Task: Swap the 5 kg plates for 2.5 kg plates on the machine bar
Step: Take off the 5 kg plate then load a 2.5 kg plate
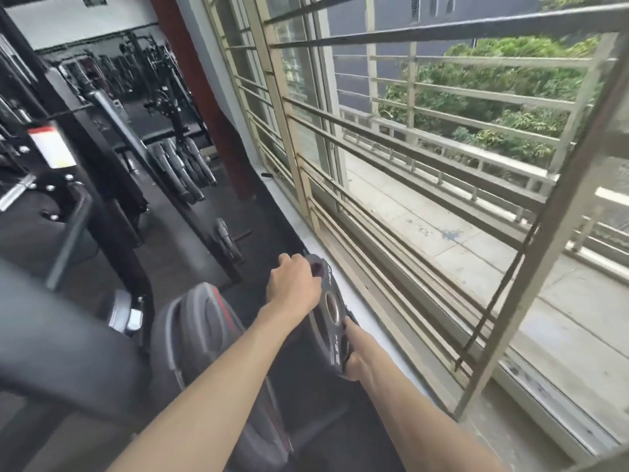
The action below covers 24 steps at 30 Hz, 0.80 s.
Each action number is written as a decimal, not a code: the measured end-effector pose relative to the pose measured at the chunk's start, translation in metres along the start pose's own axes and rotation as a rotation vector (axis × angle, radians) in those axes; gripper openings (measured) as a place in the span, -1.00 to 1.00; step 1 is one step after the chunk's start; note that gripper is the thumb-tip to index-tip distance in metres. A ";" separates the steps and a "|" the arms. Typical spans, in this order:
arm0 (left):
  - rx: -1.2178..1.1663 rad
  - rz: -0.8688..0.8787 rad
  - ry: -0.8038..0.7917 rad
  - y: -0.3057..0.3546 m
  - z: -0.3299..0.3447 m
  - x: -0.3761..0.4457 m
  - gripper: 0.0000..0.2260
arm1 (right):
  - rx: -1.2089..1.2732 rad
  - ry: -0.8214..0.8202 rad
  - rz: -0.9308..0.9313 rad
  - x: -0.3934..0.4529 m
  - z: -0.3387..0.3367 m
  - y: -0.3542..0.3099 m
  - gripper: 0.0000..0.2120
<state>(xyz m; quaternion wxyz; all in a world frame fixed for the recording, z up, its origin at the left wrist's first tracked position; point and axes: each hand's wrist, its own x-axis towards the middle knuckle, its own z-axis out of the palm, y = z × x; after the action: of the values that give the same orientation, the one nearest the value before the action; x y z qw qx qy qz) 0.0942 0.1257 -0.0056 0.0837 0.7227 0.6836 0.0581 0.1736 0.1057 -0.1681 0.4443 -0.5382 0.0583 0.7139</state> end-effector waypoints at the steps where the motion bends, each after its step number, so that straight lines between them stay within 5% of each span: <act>1: -0.022 0.021 0.013 0.002 -0.002 -0.002 -0.68 | 0.013 0.003 -0.034 -0.001 -0.002 -0.005 -0.55; 10: -0.255 0.066 0.242 -0.028 -0.072 -0.061 -0.66 | 0.144 -0.163 -0.205 -0.061 0.025 -0.007 -0.39; 13: -0.309 0.014 0.310 -0.055 -0.110 -0.102 -0.58 | 0.086 -0.294 -0.276 -0.121 0.041 0.004 -0.58; 19: -0.487 -0.107 0.464 -0.130 -0.157 -0.217 -0.60 | -0.086 -0.470 -0.479 -0.216 0.063 0.068 -0.62; 22: -0.652 -0.157 0.514 -0.179 -0.164 -0.284 -0.51 | -0.129 -0.507 -0.628 -0.265 0.065 0.118 -0.16; 24: -0.847 -0.209 0.522 -0.210 -0.158 -0.329 -0.42 | -0.150 -0.489 -0.704 -0.300 0.060 0.151 -0.04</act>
<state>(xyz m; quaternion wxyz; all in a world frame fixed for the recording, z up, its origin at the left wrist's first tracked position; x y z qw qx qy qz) -0.1622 -0.1852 0.1172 0.2010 0.5143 0.6670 0.5002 0.0329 -0.1222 0.0432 0.6210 -0.3712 -0.2876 0.6276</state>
